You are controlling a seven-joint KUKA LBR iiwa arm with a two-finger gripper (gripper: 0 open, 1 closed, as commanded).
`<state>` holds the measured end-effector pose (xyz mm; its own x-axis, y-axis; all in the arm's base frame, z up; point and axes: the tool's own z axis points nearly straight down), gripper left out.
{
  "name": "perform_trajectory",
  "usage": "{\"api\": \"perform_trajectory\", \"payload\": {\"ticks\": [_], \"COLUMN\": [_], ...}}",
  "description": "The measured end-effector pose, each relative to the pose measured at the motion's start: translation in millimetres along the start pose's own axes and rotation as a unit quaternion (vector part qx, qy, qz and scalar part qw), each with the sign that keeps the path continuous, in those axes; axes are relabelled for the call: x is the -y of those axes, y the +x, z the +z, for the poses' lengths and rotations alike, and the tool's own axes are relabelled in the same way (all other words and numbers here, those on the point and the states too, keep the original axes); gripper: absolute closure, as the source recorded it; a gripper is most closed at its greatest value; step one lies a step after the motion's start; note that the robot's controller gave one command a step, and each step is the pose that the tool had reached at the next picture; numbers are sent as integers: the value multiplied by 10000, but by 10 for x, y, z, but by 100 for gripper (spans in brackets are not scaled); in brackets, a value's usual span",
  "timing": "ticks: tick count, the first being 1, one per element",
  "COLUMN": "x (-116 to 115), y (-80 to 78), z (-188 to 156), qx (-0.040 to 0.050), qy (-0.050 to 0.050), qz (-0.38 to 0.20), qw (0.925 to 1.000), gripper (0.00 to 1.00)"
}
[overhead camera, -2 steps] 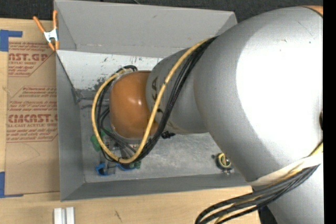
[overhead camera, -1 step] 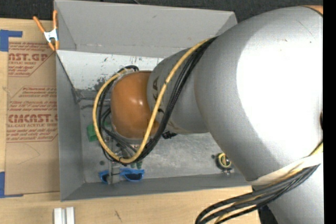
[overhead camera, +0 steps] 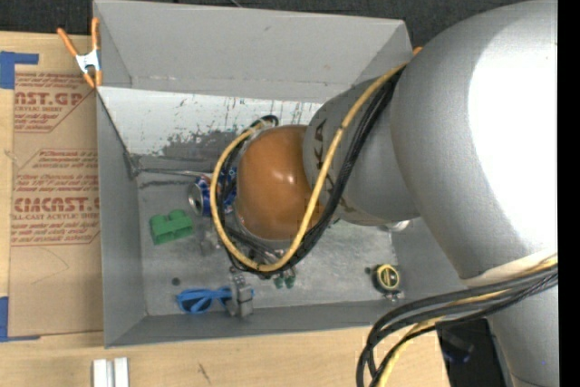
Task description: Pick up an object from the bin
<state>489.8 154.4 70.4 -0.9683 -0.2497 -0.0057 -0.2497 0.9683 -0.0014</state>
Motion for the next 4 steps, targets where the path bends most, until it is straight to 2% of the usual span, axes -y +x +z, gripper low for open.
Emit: {"api": "perform_trajectory", "payload": {"ticks": [1,2,3,4], "x": [-730,-720,-916,-709], "y": [-150,-130,-211,-189], "z": [-10,0,-117,4], "qx": [28,-13,-15,-15], "qy": [-18,-20,-15,-14], "qz": [-1138,-1124,-1279,-1384], "qw": [9935,9937,9918,9904], "gripper": [0,100,100,100]}}
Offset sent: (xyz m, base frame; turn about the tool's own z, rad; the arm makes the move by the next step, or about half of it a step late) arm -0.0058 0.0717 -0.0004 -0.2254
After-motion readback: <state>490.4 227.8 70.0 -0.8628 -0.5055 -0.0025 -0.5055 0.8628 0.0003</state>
